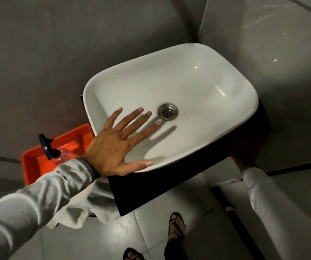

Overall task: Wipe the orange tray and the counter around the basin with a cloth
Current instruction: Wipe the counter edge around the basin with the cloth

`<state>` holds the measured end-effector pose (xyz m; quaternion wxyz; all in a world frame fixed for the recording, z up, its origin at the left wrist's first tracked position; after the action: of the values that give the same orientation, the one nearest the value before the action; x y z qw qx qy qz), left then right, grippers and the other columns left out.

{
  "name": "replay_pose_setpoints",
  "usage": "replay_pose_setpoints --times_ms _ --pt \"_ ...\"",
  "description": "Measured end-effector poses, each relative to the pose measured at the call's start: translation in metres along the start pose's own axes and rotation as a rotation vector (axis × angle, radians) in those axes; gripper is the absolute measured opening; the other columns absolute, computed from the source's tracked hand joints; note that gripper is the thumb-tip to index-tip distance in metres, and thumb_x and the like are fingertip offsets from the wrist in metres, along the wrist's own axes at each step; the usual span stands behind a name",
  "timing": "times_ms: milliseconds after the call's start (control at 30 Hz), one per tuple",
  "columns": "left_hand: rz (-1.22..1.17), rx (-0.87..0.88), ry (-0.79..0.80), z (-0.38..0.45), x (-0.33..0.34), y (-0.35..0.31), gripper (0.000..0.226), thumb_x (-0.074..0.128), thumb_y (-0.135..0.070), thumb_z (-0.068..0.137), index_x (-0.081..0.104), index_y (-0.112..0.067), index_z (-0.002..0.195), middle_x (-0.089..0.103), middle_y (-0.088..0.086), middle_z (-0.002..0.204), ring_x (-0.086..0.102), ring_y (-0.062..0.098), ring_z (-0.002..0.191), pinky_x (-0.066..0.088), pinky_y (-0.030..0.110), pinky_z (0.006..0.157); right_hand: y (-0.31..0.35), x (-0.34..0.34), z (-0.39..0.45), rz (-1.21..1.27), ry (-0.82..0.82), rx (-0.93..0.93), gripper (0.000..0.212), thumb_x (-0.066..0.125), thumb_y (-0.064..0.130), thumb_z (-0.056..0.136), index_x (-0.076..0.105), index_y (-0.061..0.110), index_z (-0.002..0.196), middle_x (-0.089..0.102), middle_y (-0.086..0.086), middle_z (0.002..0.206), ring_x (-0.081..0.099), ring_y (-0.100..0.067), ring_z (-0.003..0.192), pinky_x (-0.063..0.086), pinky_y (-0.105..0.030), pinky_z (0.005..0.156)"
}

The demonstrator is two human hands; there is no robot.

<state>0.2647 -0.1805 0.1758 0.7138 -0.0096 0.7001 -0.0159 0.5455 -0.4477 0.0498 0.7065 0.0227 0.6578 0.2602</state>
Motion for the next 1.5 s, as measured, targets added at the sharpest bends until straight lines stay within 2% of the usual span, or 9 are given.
replay_pose_setpoints --times_ms 133,300,500,700,867,1033,1167,1267,1500 --pt "0.004 -0.031 -0.043 0.000 0.004 0.000 0.089 0.016 -0.083 0.090 0.016 -0.031 0.163 0.019 0.003 0.174 0.013 0.026 0.161 0.015 0.066 0.127 0.053 0.008 -0.062 -0.019 0.122 0.066 0.070 0.039 0.029 0.092 0.033 -0.009 0.150 0.033 -0.035 0.158 0.030 -0.047 0.148 0.018 -0.054 0.125" --pt "-0.004 -0.077 -0.115 -0.005 -0.001 -0.007 0.086 0.025 -0.078 0.093 0.020 -0.028 0.163 0.019 0.005 0.174 0.012 0.026 0.161 0.014 0.064 0.128 0.161 0.018 -0.195 0.053 0.226 0.010 0.079 0.044 0.036 0.080 0.044 -0.012 0.142 0.041 -0.034 0.154 0.038 -0.048 0.144 0.023 -0.058 0.121" --pt "-0.229 -0.344 -0.402 -0.082 0.000 -0.008 0.081 0.030 -0.071 0.098 0.024 -0.022 0.162 0.019 0.013 0.173 0.012 0.027 0.162 0.015 0.063 0.129 0.216 0.031 -0.275 -0.036 0.328 -0.408 0.071 0.045 0.032 0.082 0.048 -0.005 0.143 0.048 -0.026 0.151 0.046 -0.043 0.141 0.023 -0.056 0.118" --pt "-0.217 -0.555 -0.315 -0.168 0.019 0.022 0.081 0.025 -0.072 0.098 0.020 -0.023 0.163 0.020 0.012 0.173 0.014 0.027 0.161 0.022 0.067 0.125 0.234 0.037 -0.265 -0.171 0.315 -0.596 0.064 0.042 0.034 0.096 0.035 0.006 0.154 0.039 -0.013 0.161 0.037 -0.028 0.149 0.029 -0.046 0.122" --pt "-0.185 -0.545 -0.272 -0.163 0.016 0.044 0.080 0.024 -0.071 0.099 0.017 -0.024 0.163 0.016 0.011 0.174 0.012 0.025 0.162 0.023 0.065 0.125 0.261 0.051 -0.246 -0.164 0.383 -0.768 0.063 0.033 0.038 0.101 0.027 0.009 0.157 0.026 -0.009 0.168 0.019 -0.022 0.157 0.028 -0.045 0.126" --pt "-0.165 -0.587 -0.294 -0.153 0.016 0.073 0.078 0.022 -0.072 0.100 0.015 -0.027 0.163 0.018 0.012 0.173 0.014 0.025 0.161 0.023 0.064 0.126 0.297 0.078 -0.229 -0.203 0.371 -0.783 0.069 0.043 0.029 0.096 0.022 0.005 0.158 0.018 -0.012 0.169 0.012 -0.024 0.158 0.011 -0.042 0.126" --pt "-0.169 -0.637 -0.274 -0.158 0.021 0.088 0.080 0.022 -0.072 0.099 0.022 -0.023 0.162 0.020 0.013 0.173 0.015 0.026 0.161 0.024 0.066 0.125 0.335 0.104 -0.207 -0.166 0.423 -0.767 0.066 0.024 0.026 0.103 -0.004 0.003 0.159 -0.007 -0.016 0.170 -0.012 -0.028 0.157 0.009 -0.048 0.129" --pt "-0.163 -0.664 -0.257 -0.177 0.026 0.097 0.081 0.024 -0.070 0.099 0.028 -0.018 0.161 0.023 0.016 0.171 0.020 0.031 0.160 0.026 0.069 0.123 0.371 0.119 -0.191 -0.078 0.412 -0.653 0.066 0.024 0.031 0.107 -0.009 0.009 0.159 -0.011 -0.012 0.171 -0.012 -0.026 0.158 0.004 -0.047 0.129" --pt "-0.175 -0.804 -0.259 -0.235 0.037 0.109 0.083 0.024 -0.072 0.099 0.024 -0.017 0.161 0.021 0.014 0.172 0.020 0.030 0.160 0.020 0.065 0.127 0.437 0.143 -0.118 -0.036 0.239 -0.495 0.065 0.042 0.014 0.101 0.014 0.005 0.159 0.014 -0.013 0.170 0.009 -0.030 0.158 0.006 -0.047 0.129"
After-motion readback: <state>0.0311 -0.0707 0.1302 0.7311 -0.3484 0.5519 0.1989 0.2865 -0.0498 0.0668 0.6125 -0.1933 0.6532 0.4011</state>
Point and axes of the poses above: each hand's wrist, its own z-axis towards the middle knuckle, its own x-axis out of the palm, y = z × x, the point moved 3 cm from there along z, towards the middle knuckle
